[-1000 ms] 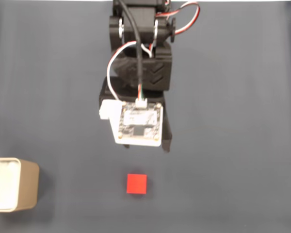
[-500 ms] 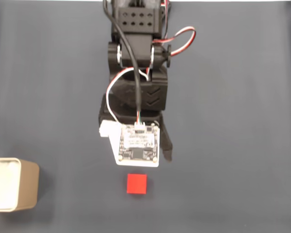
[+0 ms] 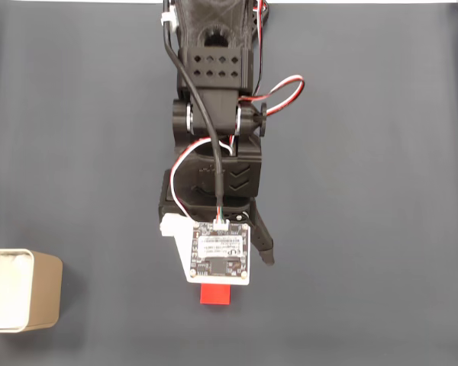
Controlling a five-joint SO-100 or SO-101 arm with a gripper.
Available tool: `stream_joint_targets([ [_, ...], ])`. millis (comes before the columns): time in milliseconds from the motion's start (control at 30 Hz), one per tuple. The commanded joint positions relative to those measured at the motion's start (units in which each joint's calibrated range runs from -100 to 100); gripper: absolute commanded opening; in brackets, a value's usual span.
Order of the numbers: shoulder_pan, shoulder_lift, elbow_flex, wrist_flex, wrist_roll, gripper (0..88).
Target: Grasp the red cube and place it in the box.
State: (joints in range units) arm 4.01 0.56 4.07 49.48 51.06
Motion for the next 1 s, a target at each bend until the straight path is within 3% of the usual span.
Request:
stream_joint_targets([
  [0, 0.97, 0.04, -2.97, -1.86, 0.39, 33.8],
  [967, 1.25, 11.05, -8.45, -4.89, 0.24, 35.8],
])
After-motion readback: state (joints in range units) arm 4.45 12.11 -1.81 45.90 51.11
